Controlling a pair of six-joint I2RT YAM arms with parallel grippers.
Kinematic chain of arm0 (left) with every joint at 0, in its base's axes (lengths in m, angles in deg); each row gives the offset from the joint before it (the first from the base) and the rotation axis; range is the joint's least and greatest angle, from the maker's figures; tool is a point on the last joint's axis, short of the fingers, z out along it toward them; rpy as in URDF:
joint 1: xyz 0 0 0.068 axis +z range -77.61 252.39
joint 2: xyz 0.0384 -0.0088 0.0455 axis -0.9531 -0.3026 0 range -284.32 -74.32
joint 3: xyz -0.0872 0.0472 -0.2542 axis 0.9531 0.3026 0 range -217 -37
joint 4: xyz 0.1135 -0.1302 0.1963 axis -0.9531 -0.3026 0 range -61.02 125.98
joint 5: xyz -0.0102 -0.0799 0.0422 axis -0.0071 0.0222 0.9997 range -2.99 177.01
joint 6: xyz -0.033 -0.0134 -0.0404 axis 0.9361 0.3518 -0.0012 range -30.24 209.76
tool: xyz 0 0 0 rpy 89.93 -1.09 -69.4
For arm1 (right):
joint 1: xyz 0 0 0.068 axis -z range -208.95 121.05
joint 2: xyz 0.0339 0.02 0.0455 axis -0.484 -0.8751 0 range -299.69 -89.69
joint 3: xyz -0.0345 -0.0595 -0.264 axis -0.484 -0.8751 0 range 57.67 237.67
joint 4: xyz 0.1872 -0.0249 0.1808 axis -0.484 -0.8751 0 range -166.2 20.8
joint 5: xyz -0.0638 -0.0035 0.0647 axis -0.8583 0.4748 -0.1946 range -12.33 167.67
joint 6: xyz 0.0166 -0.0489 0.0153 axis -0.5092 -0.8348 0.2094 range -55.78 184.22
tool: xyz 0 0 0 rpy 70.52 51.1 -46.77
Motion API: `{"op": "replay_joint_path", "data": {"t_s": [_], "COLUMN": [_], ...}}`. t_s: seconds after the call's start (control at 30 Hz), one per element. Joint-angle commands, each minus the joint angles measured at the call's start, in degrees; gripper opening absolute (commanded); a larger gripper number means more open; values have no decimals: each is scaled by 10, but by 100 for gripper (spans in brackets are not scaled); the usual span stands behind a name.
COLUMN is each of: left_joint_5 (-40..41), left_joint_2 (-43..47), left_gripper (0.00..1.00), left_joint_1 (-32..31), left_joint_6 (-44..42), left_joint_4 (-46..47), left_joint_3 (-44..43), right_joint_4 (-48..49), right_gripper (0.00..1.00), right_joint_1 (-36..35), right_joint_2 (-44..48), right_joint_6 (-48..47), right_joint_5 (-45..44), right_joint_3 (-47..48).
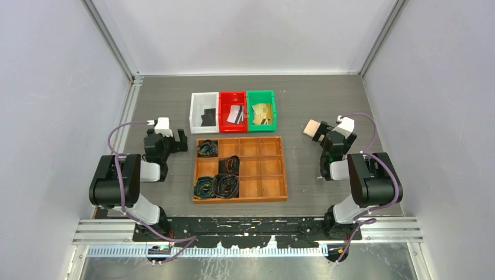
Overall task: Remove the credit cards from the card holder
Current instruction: Pick up the card holder from the center of the board.
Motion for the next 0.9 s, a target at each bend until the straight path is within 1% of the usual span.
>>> {"op": "replay_joint_path", "data": {"t_s": [0.0, 0.3, 0.37, 0.4, 0.43, 0.47, 0.53, 0.57, 0.6, 0.67, 0.7, 0.73, 0.77, 0.8, 0.87], "left_joint_5": [-4, -15, -41, -56, -59, -57, -36, -32, -31, -31, -34, -39, -53, -73, -87], "left_joint_2": [11, 10, 15, 25, 38, 57, 112, 131, 145, 170, 180, 190, 201, 211, 232], "left_gripper": [100, 100, 100, 100, 100, 100, 100, 100, 100, 100, 100, 100, 100, 100, 100], "left_joint_1": [-2, -2, 7, 15, 18, 21, 24, 24, 25, 27, 30, 35, 43, 51, 57], "left_joint_6": [-14, -16, -13, -12, -10, -7, 1, -7, -19, -53, -63, -67, -68, -72, -75], "left_joint_4": [17, 21, 27, 19, 10, -20, -120, -183, -242, -366, -410, -445, -482, -515, -575], "left_joint_3": [-17, -14, -11, -11, -12, -20, -51, -73, -97, -142, -163, -179, -196, -215, -237], "right_joint_4": [25, 26, 27, -14, -78, -170, -360, -441, -492, -549, -570, -618, -660, -685, -682], "right_gripper": [99, 99, 99, 99, 99, 100, 100, 100, 100, 100, 100, 99, 100, 100, 99], "right_joint_1": [1, 1, -2, -7, -7, -7, -7, -7, -6, -6, -6, 0, 17, 40, 78], "right_joint_2": [2, 2, 10, 36, 65, 89, 110, 108, 102, 96, 96, 100, 104, 111, 112], "right_joint_6": [-8, -8, -6, -1, 7, 22, 78, 88, 98, 132, 174, 267, 334, 374, 398], "right_joint_5": [-8, -7, -20, -46, -64, -78, -129, -130, -124, -118, -136, -149, -140, -106, -6], "right_joint_3": [1, 1, 1, 11, 32, 65, 157, 206, 242, 290, 302, 320, 338, 350, 360]}}
